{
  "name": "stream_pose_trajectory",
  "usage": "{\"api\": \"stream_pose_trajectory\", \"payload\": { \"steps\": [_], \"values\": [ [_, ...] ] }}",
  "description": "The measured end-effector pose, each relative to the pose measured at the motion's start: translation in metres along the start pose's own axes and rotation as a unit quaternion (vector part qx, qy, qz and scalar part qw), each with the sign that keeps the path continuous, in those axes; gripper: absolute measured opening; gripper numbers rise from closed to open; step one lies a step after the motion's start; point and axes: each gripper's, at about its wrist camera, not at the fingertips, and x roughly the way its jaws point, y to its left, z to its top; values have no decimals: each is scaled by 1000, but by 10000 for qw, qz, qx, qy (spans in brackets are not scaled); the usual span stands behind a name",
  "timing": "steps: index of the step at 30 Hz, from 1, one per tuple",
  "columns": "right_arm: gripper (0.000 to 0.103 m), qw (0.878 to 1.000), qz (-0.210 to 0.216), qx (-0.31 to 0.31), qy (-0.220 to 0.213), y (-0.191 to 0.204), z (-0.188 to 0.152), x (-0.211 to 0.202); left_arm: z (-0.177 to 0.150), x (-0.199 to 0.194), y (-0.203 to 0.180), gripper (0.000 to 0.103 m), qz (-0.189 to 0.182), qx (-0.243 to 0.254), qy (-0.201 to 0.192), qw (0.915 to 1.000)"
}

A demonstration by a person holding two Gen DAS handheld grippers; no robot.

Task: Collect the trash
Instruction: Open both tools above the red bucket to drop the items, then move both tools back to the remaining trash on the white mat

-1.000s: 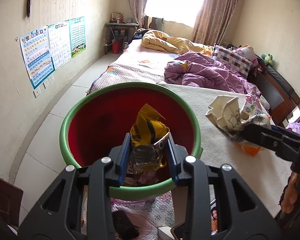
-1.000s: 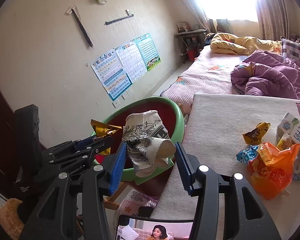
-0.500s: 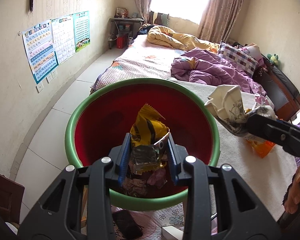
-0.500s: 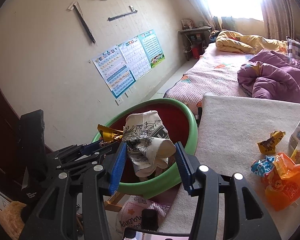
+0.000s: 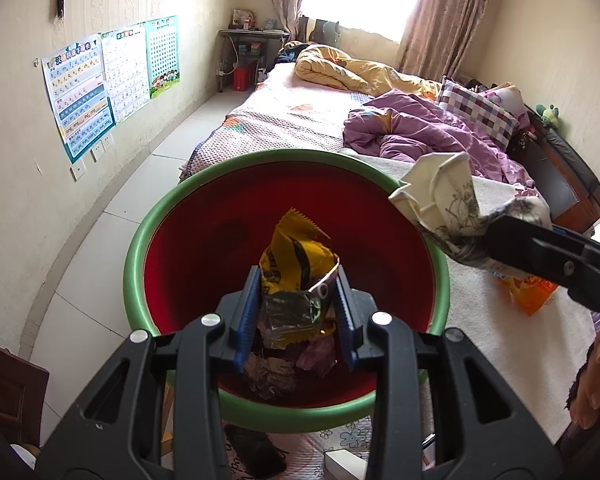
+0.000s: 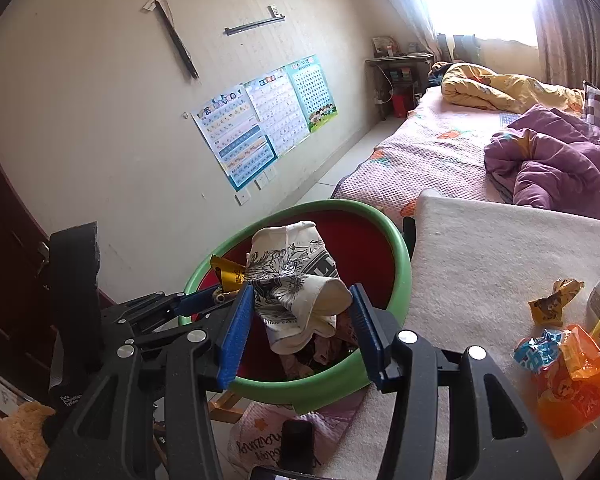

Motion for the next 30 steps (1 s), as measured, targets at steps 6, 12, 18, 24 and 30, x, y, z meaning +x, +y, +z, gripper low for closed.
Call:
{"api": "stream_pose_trajectory", "payload": {
  "steps": [6, 12, 18, 24, 30],
  "values": [
    [49, 10000, 60, -21, -28, 1, 5, 3, 1, 0, 8, 50, 123, -209, -23, 9997],
    [52, 9999, 39, 41, -116, -4, 4, -6, 0, -5, 13, 61, 233, -268, -110, 9993],
    [52, 9995, -2, 40, -302, -6, 7, -24, 2, -9, 3, 61, 191, -160, -168, 9995],
    [52, 9989, -155, 111, -418, -19, 1, -47, 3, -10, -11, 61, 96, -15, -208, 9997],
    [52, 9973, -375, 243, -587, -41, -11, -76, 4, -11, -28, 61, 63, 90, -208, 9997]
  ]
}}
